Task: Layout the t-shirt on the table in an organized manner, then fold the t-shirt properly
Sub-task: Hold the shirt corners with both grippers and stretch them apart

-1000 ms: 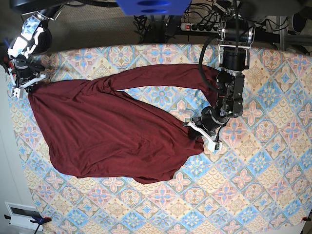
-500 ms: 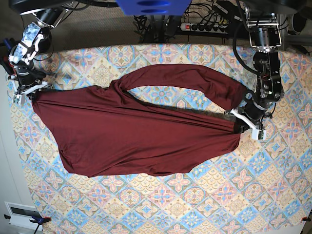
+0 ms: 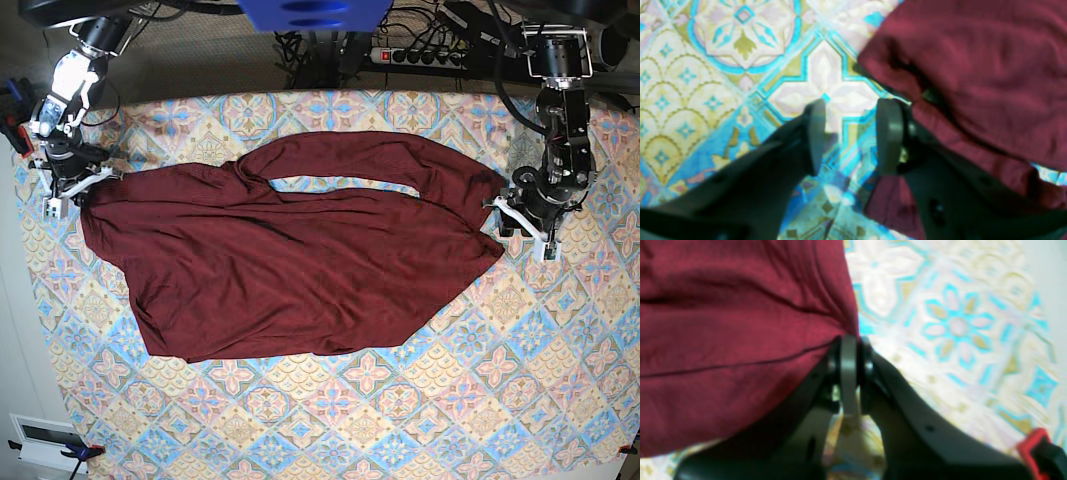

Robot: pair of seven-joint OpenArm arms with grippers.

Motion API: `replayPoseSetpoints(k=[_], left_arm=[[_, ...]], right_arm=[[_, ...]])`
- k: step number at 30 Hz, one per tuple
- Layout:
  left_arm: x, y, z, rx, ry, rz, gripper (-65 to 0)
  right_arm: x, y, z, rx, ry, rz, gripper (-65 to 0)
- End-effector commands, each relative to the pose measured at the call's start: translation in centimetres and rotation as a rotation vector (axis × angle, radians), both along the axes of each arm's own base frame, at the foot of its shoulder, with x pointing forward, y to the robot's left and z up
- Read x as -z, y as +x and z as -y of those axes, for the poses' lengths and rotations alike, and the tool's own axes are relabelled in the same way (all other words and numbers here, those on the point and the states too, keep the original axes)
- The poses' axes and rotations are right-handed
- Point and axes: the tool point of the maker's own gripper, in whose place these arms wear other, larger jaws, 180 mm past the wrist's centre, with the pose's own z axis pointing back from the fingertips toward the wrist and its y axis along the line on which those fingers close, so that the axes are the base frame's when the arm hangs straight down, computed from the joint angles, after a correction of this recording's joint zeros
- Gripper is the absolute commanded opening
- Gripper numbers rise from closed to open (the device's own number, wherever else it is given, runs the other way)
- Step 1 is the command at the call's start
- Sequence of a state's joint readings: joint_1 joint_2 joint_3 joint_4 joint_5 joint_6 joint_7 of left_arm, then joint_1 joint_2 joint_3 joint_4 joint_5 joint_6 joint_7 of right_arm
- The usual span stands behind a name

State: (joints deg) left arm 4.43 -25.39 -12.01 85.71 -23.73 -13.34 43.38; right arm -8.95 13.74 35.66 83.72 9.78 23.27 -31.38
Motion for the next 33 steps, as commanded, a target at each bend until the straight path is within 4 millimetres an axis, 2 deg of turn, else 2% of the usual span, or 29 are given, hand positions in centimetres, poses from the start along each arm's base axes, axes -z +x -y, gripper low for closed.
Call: replayPoseSetpoints(k=[1,5,7,11,14,16,24,31,33], left_arm=[[-1.5,1.0,-0.8,0.001,0.027,0.048,-39.0],[-0.6,0.5,-3.3,-0.060,0.054,0.021,-39.1],[-0.2,1.2,-3.8,-0.084,0.042,0.014,-39.1],[0.8,1.8,-4.2,-0.117,0.010,-0.008,-39.1],[0.1,3.5,-2.7,-0.116,-0.024,0.047,-39.1],[0.0,3.9,-2.0,-0.116,-0.039,0.058,-39.1],[-0.6,6.5,2.3,-0.107,-0.140,0.109,-39.1],[2.2,6.6,8.1,0.059,-0.132,0.009,-39.1],[2.8,6.2,9.3,0.098,-0.124,-0.012,-42.0]], right_arm=[[-1.8,1.0,0.7,-0.005,-0.028,0.054,-65.0],[-1.5,0.8,0.8,0.001,-0.024,0.047,-65.0],[-1.6,0.9,0.9,0.003,-0.024,0.049,-65.0],[-2.9,2.5,1.3,0.011,-0.030,0.093,-65.0],[-3.0,1.3,3.7,0.066,-0.088,0.063,-65.0],[-3.1,0.7,4.7,0.085,-0.121,0.045,-65.0],[-3.1,0.4,5.1,0.092,-0.141,0.031,-65.0],[-3.3,0.4,5.1,0.090,-0.147,0.036,-65.0],[-3.3,0.4,5.1,0.090,-0.147,0.036,-65.0]])
